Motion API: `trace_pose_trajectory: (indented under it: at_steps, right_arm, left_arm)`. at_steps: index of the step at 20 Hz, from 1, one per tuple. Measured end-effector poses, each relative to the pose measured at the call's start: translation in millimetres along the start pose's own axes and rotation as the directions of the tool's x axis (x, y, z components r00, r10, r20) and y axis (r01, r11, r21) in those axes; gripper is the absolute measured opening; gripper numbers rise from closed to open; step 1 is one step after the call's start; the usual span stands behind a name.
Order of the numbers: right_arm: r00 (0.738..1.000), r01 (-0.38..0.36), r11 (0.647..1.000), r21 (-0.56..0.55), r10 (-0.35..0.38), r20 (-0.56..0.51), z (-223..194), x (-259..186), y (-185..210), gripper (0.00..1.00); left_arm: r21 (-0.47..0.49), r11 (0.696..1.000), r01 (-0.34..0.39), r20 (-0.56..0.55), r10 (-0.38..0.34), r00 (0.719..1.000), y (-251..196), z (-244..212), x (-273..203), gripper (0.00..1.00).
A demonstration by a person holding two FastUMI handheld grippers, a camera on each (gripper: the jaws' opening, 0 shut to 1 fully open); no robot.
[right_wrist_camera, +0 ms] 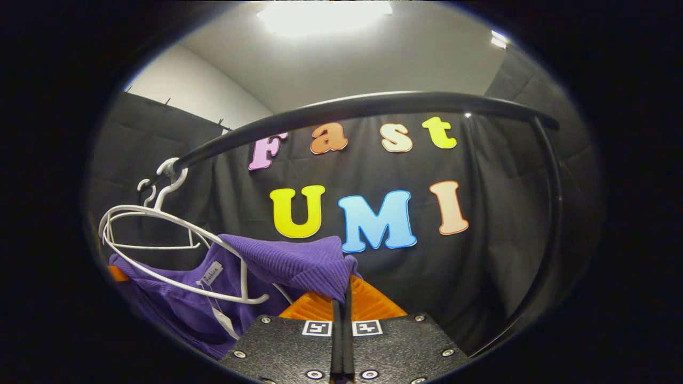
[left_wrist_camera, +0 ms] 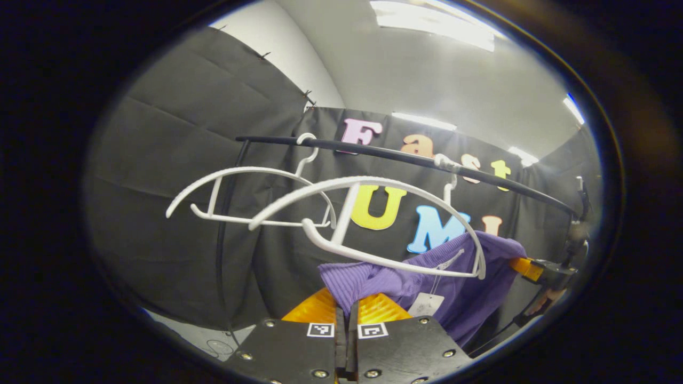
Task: Grasp the clothes on the hanger with both hands and then place them into the laundry hamper below.
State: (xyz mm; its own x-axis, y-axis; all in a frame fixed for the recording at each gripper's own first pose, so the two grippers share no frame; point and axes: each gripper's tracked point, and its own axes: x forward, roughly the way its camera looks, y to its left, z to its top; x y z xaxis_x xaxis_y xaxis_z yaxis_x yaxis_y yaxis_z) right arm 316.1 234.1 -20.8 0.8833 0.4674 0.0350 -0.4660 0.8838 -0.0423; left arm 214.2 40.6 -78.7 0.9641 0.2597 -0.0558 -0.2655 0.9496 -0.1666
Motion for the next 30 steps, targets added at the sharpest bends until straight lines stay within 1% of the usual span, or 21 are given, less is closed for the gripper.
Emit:
trace_pose_trajectory:
  at_steps: [3,4,5,6,7,8,9,12,13,14,15,18,21,23,25,29,30]
  right_arm:
    - [0.999,-0.029,0.999,-0.046,0.029,-0.015,-12.8,0.2,-16.3,0.00]
    - [0.999,-0.036,0.999,-0.026,0.035,-0.028,-16.0,-0.3,-22.0,0.00]
    - [0.999,-0.030,0.999,0.019,0.031,-0.037,-18.8,-2.3,-29.5,0.00]
    - [0.999,-0.028,0.998,0.063,0.030,-0.035,-18.6,-7.1,-37.0,0.00]
    - [0.999,-0.028,0.997,0.074,0.030,-0.026,-19.4,-10.9,-41.0,0.00]
    - [0.999,-0.027,0.998,0.063,0.028,-0.022,-21.9,-14.0,-45.4,0.00]
    - [0.999,-0.030,0.999,0.045,0.031,-0.023,-26.0,-16.6,-48.3,0.00]
    - [0.998,-0.038,0.999,0.023,0.039,-0.046,-32.9,-19.9,-49.4,0.00]
    - [0.998,-0.031,0.999,0.016,0.031,-0.052,-34.6,-21.1,-50.6,0.00]
    - [0.998,-0.021,1.000,0.013,0.022,-0.055,-35.6,-21.6,-52.2,0.00]
    - [0.998,-0.008,1.000,0.012,0.009,-0.058,-37.2,-22.9,-54.2,0.00]
    - [0.996,0.034,0.999,0.003,-0.033,-0.083,-41.6,-38.1,-65.0,0.00]
    - [0.991,0.058,0.998,-0.019,-0.060,-0.117,-44.1,-57.6,-57.0,0.00]
    - [0.988,0.073,0.997,-0.031,-0.076,-0.134,-46.4,-74.7,-47.7,0.00]
    - [0.982,0.093,0.995,-0.032,-0.097,-0.161,-50.3,-94.6,-35.8,0.00]
    - [0.971,0.132,0.990,-0.048,-0.139,-0.197,-53.9,-135.1,-6.0,0.00]
    - [0.966,0.146,0.988,-0.051,-0.154,-0.206,-54.5,-146.0,0.8,0.00]
  left_arm:
    - [-0.003,1.000,-0.018,-0.012,0.018,1.000,-24.4,-9.8,8.4,0.01]
    - [0.003,1.000,-0.014,-0.014,0.014,1.000,-33.9,-11.7,11.5,0.01]
    - [0.012,1.000,-0.012,-0.018,0.013,1.000,-42.6,-14.0,12.5,0.01]
    - [0.015,1.000,-0.006,-0.023,0.007,1.000,-49.4,-17.5,12.7,0.07]
    - [0.012,1.000,-0.001,-0.027,0.001,1.000,-54.8,-20.1,14.9,0.01]
    - [0.003,1.000,0.003,-0.031,-0.003,1.000,-58.5,-23.0,17.4,0.01]
    - [-0.011,1.000,0.002,-0.040,-0.003,0.999,-61.1,-27.5,18.3,0.07]
    - [-0.050,0.999,-0.013,-0.062,0.010,0.998,-58.3,-38.3,19.6,0.07]
    - [-0.050,0.999,-0.021,-0.075,0.017,0.997,-55.3,-43.1,18.8,0.01]
    - [-0.053,0.998,-0.021,-0.088,0.016,0.996,-53.2,-48.7,14.4,0.07]
    - [-0.057,0.998,-0.016,-0.094,0.010,0.995,-52.6,-51.0,11.3,0.01]
    - [-0.055,0.998,0.005,-0.119,-0.011,0.993,-49.2,-55.1,7.5,0.01]
    - [-0.050,0.998,0.034,-0.129,-0.040,0.991,-42.4,-53.0,-10.3,0.01]
    - [-0.014,0.997,0.070,-0.138,-0.072,0.988,-38.5,-48.8,-21.0,0.01]
    - [0.014,0.994,0.107,-0.161,-0.103,0.981,-30.5,-49.5,-30.6,0.01]
    - [0.035,0.985,0.168,-0.196,-0.158,0.968,-5.4,-44.9,-54.5,0.01]
    - [0.043,0.982,0.186,-0.209,-0.173,0.963,-8.7,-45.6,-60.7,0.01]
